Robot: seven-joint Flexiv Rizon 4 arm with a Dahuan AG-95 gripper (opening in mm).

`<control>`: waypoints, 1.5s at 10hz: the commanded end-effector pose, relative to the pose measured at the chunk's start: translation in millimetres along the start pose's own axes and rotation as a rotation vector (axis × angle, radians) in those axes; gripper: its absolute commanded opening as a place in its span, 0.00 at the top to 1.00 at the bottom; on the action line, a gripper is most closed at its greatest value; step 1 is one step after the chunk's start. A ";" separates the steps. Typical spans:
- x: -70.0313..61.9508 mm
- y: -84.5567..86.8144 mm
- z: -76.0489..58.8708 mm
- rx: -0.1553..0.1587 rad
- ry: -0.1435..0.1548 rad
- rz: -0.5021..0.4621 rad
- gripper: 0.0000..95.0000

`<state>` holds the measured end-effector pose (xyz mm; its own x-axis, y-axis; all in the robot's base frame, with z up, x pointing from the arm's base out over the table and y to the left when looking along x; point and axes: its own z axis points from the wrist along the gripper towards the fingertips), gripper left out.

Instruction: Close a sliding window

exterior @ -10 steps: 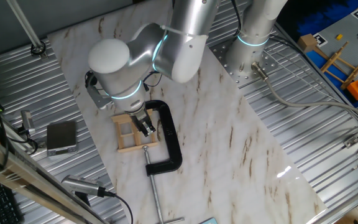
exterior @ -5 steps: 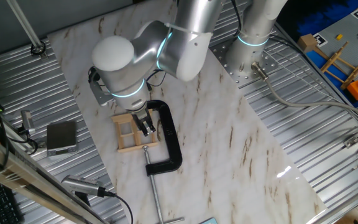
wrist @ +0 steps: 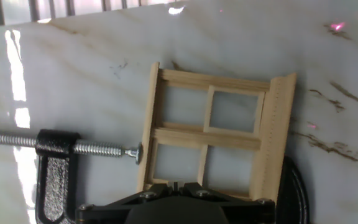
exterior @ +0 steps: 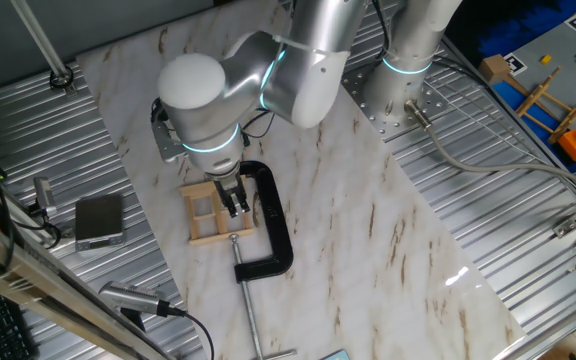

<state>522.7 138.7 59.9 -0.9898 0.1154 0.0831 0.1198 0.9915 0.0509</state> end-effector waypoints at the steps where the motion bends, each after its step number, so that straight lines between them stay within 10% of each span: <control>1: -0.2 -0.1 -0.2 -0.005 -0.007 0.023 1.00; 10: -7.8 -3.9 5.5 -0.042 0.021 0.075 1.00; 15: -11.6 3.2 11.7 -0.139 0.080 0.041 1.00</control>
<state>533.8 140.6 46.8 -0.9755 0.1437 0.1665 0.1737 0.9677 0.1827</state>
